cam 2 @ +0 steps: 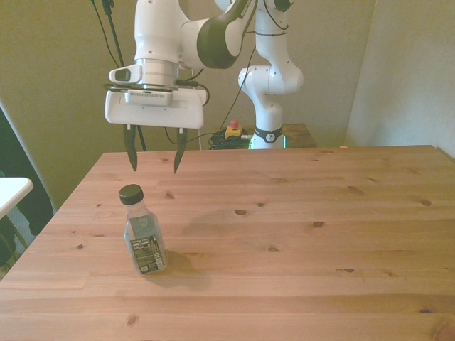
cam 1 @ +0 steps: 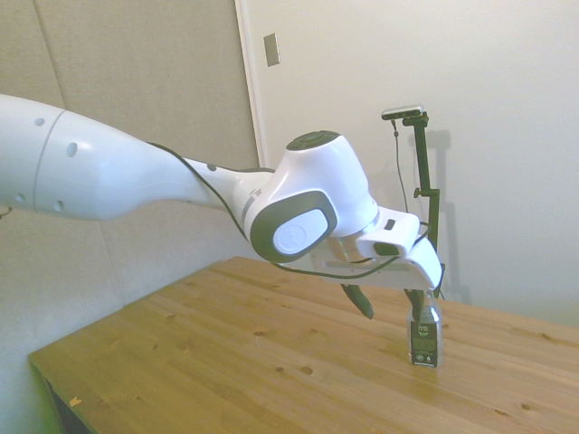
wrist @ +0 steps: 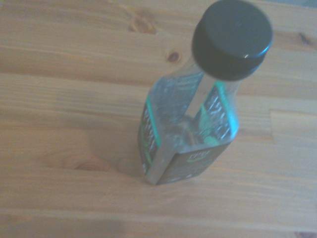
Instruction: Knock down the bottle
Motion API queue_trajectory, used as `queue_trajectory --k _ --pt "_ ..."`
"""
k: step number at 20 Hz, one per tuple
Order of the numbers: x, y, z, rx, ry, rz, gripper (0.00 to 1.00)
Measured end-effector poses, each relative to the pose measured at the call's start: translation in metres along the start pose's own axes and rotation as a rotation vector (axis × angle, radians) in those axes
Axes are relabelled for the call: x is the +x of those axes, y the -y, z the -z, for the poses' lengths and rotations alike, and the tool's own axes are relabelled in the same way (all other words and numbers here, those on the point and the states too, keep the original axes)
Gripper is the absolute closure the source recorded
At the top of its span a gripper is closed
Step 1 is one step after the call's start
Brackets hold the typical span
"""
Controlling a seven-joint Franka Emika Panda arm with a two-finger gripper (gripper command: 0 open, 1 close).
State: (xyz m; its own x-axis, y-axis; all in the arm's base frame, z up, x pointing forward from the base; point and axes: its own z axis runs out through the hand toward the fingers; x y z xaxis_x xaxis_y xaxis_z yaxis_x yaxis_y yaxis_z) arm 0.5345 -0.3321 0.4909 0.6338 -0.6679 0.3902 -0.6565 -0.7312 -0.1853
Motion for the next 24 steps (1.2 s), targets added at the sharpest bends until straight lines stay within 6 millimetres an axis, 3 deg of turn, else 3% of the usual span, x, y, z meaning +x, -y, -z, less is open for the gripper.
queue_trajectory --k 4,8,24 --pt "0.028 0.001 -0.013 0.022 -0.023 0.030 1.00" --pt "0.041 0.009 -0.024 0.037 -0.034 0.028 1.00" --pt "0.053 0.022 -0.032 0.079 -0.046 -0.008 1.00"
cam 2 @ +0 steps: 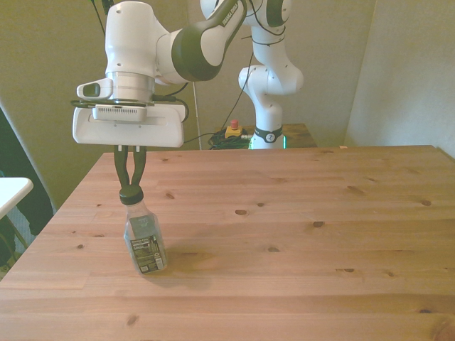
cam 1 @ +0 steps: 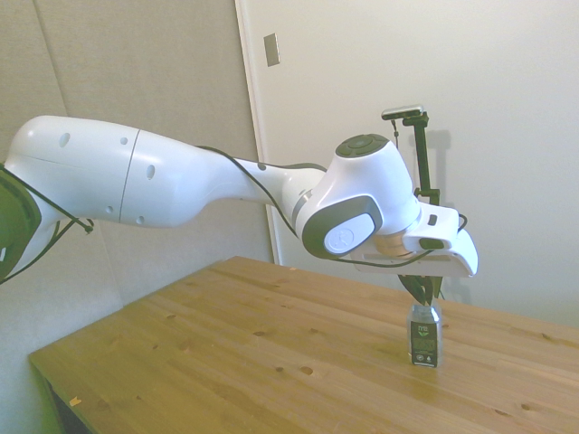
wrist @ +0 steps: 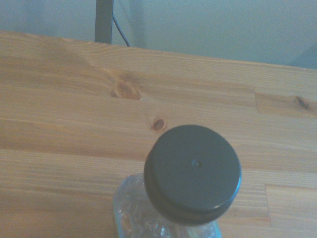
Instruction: Knock down the bottle
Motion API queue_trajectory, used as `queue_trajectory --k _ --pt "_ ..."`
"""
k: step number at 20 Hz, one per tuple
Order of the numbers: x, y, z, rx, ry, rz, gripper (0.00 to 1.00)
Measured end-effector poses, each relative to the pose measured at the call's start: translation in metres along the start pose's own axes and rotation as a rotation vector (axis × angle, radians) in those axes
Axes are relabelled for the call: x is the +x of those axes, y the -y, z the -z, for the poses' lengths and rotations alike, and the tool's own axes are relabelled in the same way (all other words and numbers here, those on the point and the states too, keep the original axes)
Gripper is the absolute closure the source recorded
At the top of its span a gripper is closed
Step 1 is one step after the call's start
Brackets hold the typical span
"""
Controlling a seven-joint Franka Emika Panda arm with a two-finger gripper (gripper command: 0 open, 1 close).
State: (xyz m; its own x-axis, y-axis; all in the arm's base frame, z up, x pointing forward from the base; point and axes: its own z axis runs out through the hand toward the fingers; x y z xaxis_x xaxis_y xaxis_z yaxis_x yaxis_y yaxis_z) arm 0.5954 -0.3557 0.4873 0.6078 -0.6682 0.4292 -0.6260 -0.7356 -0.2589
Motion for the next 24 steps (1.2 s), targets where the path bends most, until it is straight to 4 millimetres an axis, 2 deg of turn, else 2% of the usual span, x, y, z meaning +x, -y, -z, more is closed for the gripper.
queue_trajectory --k 9,18,24 --pt "0.014 0.026 -0.004 0.022 -0.026 -0.071 1.00" --pt "0.024 0.059 -0.037 0.006 -0.039 -0.115 1.00" --pt "0.017 0.078 -0.057 -0.016 -0.028 -0.098 1.00"
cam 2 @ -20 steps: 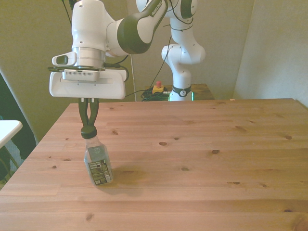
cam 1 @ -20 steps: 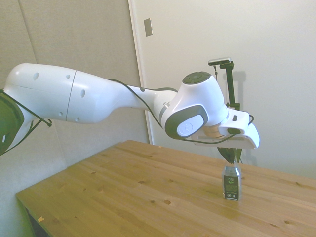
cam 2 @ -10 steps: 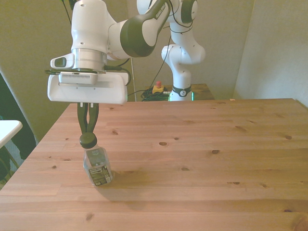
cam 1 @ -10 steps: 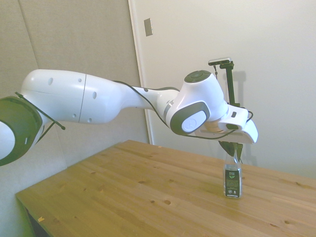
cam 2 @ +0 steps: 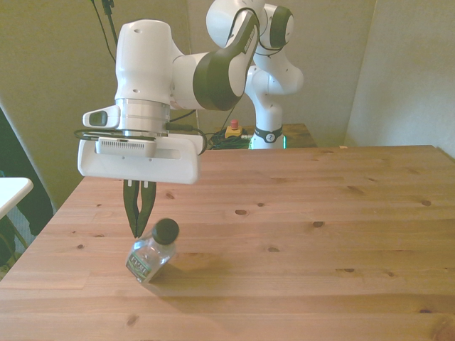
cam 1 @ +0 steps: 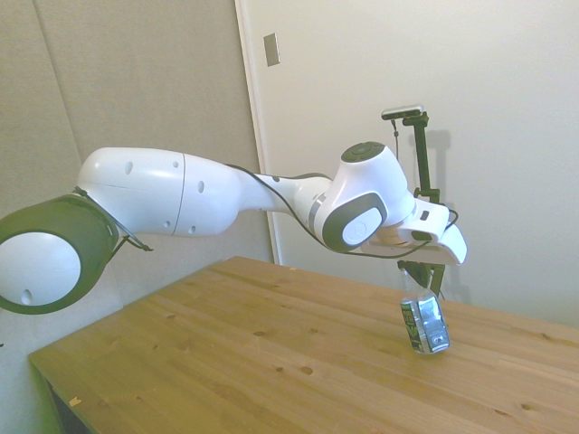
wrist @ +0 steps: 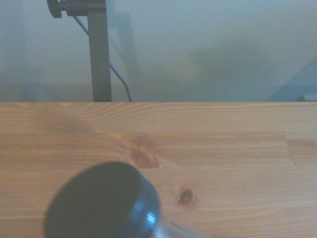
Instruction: Knock down the bottle
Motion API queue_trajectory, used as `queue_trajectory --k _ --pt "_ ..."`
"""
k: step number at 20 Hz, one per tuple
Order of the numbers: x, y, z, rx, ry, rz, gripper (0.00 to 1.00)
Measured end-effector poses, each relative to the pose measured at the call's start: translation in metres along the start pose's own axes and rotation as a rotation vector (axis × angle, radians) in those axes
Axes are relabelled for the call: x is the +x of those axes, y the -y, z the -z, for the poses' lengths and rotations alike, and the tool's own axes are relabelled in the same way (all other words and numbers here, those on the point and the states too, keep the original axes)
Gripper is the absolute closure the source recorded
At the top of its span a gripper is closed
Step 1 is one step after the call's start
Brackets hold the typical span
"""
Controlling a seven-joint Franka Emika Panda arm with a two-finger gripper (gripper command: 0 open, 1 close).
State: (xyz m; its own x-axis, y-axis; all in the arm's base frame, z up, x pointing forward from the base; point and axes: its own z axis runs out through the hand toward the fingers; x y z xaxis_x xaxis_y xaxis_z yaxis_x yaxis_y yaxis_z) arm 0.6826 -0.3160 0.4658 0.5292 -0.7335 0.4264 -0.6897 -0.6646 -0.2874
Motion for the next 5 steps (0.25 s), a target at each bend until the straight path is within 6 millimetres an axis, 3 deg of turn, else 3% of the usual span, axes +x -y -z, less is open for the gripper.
queue_trajectory --k 5 --pt "-0.0042 0.0080 -0.0025 -0.005 0.004 -0.003 1.00"
